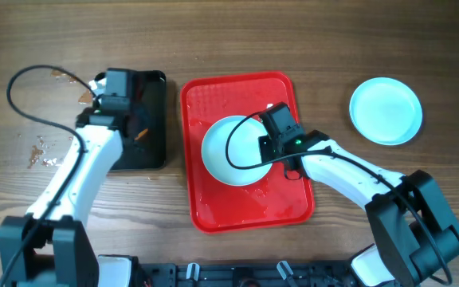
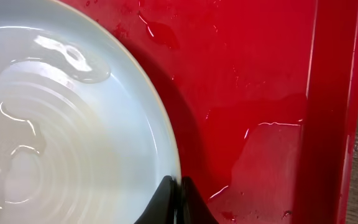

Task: Clean dirty plates on tray and stack at the side
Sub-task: 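Return the sponge to the black tray with the left gripper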

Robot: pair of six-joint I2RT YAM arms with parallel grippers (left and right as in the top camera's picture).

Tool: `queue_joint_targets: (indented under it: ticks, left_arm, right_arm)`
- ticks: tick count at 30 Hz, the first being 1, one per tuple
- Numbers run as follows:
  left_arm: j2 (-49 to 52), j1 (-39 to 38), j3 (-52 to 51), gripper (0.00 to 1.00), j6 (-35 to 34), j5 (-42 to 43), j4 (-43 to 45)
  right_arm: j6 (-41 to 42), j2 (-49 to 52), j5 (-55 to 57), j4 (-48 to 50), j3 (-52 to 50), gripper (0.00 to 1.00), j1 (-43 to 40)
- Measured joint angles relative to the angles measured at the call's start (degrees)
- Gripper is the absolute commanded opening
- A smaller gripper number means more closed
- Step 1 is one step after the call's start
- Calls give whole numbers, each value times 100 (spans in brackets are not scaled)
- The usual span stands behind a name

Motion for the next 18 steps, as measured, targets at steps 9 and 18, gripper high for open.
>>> queue_joint_targets:
  ticks: [9,18]
  left_arm:
    - [540,385,-402,100,1735,1338,372]
    - [-1113,385,-122,100,1784,1373,-229]
  right_arm:
    - [-713,-79,-214,-590,214,4,-7]
    - [-1244,-1196,116,-1508,920,22,-4]
